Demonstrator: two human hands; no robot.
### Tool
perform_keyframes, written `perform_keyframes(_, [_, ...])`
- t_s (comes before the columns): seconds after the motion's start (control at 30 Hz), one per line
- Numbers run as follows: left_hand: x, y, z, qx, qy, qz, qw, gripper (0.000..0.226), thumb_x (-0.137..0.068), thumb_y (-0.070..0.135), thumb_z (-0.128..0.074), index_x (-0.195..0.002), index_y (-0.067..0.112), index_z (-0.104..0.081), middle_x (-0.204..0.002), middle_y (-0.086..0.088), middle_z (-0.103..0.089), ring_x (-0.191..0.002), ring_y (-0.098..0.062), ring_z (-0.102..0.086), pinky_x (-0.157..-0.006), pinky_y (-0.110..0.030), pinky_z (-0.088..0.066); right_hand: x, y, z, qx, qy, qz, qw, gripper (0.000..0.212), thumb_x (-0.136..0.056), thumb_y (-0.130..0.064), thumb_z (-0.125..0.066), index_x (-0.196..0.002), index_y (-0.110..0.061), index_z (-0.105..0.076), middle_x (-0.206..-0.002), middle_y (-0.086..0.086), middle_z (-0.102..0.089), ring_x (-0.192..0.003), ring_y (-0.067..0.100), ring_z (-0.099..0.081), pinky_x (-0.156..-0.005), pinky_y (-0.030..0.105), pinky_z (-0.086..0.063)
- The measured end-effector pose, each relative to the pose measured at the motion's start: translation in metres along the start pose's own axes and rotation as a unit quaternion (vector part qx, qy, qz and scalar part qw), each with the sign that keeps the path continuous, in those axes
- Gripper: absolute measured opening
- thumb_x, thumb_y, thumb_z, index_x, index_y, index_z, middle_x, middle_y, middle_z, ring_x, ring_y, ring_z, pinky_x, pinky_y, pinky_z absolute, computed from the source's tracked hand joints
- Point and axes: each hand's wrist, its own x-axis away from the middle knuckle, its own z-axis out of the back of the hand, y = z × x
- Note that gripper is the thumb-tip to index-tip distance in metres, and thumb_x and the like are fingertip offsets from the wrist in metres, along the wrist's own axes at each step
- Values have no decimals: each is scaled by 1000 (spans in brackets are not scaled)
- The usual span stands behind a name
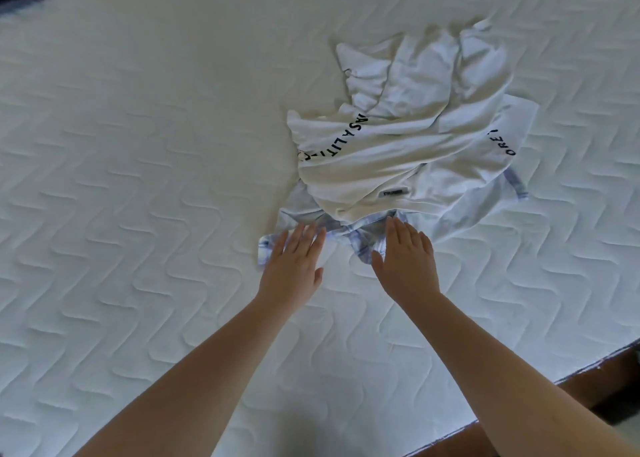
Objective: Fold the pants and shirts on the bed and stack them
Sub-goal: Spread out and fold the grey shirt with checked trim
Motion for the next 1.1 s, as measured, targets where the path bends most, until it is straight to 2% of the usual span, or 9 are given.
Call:
perform_keyframes(0.17, [-23,7,-33,-1,-44,45,998,73,-98,35,-44,-155,12,-4,-161,-11,-14,-149,-28,-10,-119,-48,-10,-34,-3,-21,-82,-5,-124,989,72,-97,-41,-49,-151,-4,-19,-147,15,-41,-132,31,-44,-108,42,-35])
perform_keyframes(0.27, [-33,3,-34,-5,-34,76,997,62,-96,22,-46,-152,12,-22,-151,-14,-33,-142,-32,-29,-111,-48,-26,-52,-2,-26,-187,-63,-187,962,66,-97,-35,-49,-149,-4,-22,-142,17,-44,-127,35,-47,-103,46,-41])
perform_keyframes(0.37, [-40,-13,-29,3,24,106,994,41,-81,11,-63,-122,12,-59,-114,-11,-63,-110,-31,-59,-86,-42,-46,-64,0,-33,-280,-90,-234,927,53,-97,-29,-51,-139,-1,-35,-132,19,-50,-118,37,-53,-98,47,-46])
perform_keyframes(0.47, [-37,-27,-29,31,36,110,993,21,-76,3,-64,-95,14,-65,-87,-6,-68,-88,-28,-65,-71,-36,-46,-67,5,-39,-264,-78,-253,927,35,-97,-15,-48,-129,-2,-50,-123,17,-58,-110,33,-58,-90,39,-49])
perform_keyframes(0.6, [-21,-16,-22,73,94,68,991,31,-48,-8,-79,-69,10,-64,-55,-6,-59,-53,-27,-62,-46,-27,-44,-52,10,-42,-253,-38,-207,944,19,-96,-7,-41,-92,-9,-59,-85,7,-62,-80,28,-56,-65,30,-40])
perform_keyframes(0.67, [-10,-5,-19,83,123,48,988,33,-50,-8,-81,-73,10,-66,-58,-4,-59,-53,-25,-61,-42,-24,-40,-35,10,-43,-251,-22,-167,953,25,-97,-9,-39,-75,-16,-47,-69,-1,-52,-71,26,-53,-56,29,-34])
perform_keyframes(0.77, [8,18,-10,132,131,61,981,34,-56,-8,-80,-82,11,-69,-65,-2,-63,-56,-23,-63,-40,-24,-40,-3,14,-37,-254,4,-138,957,21,-99,-11,-39,-79,-16,-44,-63,-3,-47,-59,19,-48,-57,30,-33])
perform_keyframes(0.97, [38,58,29,294,99,157,938,29,-96,17,-41,-118,14,-60,-105,-4,-67,-95,-27,-62,-73,-31,-41,54,33,-9,-330,10,-142,933,23,-102,-14,-39,-80,-11,-47,-66,4,-53,-58,20,-50,-49,31,-32])
perform_keyframes(1.1, [48,82,77,389,120,164,898,23,-102,16,-39,-113,14,-59,-98,-1,-64,-94,-25,-61,-74,-31,-42,72,42,34,-389,33,-163,906,25,-102,-19,-40,-81,-12,-51,-71,6,-59,-63,22,-56,-52,32,-37])
